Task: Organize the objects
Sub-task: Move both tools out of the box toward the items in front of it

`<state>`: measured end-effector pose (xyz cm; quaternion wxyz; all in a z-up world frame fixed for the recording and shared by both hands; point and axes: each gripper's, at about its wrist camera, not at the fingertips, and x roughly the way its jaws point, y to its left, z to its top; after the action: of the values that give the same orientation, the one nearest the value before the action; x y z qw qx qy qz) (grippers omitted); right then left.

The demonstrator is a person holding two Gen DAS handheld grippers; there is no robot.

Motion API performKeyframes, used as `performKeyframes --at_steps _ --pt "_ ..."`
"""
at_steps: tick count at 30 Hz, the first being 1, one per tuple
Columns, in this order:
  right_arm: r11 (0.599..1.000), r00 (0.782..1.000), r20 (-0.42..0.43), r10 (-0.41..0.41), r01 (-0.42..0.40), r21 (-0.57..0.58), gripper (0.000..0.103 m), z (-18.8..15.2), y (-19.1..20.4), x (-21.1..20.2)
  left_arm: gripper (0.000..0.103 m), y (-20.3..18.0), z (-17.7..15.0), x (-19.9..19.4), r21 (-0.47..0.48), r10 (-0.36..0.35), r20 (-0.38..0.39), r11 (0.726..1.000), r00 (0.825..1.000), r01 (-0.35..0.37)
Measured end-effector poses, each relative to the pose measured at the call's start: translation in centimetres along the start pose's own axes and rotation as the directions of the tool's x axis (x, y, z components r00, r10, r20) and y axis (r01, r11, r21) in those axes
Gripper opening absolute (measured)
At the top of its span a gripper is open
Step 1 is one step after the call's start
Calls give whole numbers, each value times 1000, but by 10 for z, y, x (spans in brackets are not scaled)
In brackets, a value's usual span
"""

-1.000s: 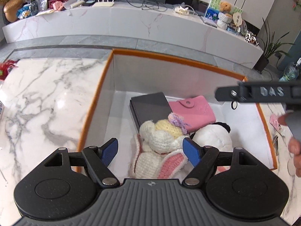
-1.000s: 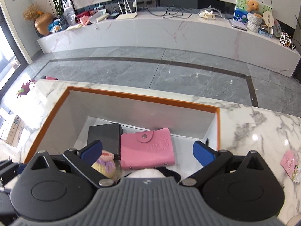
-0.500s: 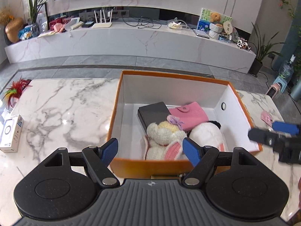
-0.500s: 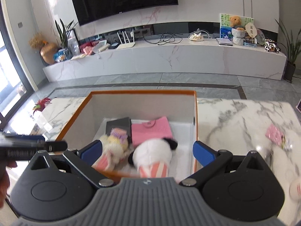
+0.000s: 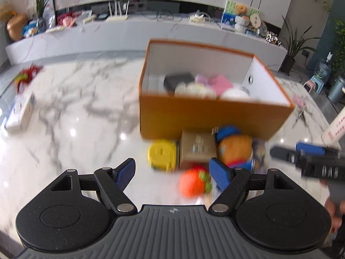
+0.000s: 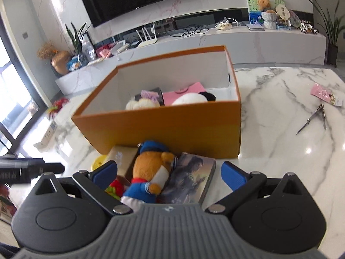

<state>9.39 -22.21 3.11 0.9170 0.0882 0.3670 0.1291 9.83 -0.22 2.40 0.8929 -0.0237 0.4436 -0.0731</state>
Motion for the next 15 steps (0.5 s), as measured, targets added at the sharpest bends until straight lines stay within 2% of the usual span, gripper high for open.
performKeyframes --at_steps 3,6,9,15 --pt "999 1000 -8 -15 15 -36 102 -5 2 4 89 -3 -26 8 11 -24 -50 1000 998 24" --pt "1000 1000 -14 7 -7 -12 102 -7 -6 7 89 -19 -42 21 111 -33 -103 993 994 44" --pt "1000 1000 -17 14 -14 -10 102 -10 -9 5 89 -32 -54 32 206 -19 -115 978 993 43" --pt "999 999 -20 50 -50 0 102 -13 -12 6 89 -39 -64 48 224 -64 -120 971 991 90"
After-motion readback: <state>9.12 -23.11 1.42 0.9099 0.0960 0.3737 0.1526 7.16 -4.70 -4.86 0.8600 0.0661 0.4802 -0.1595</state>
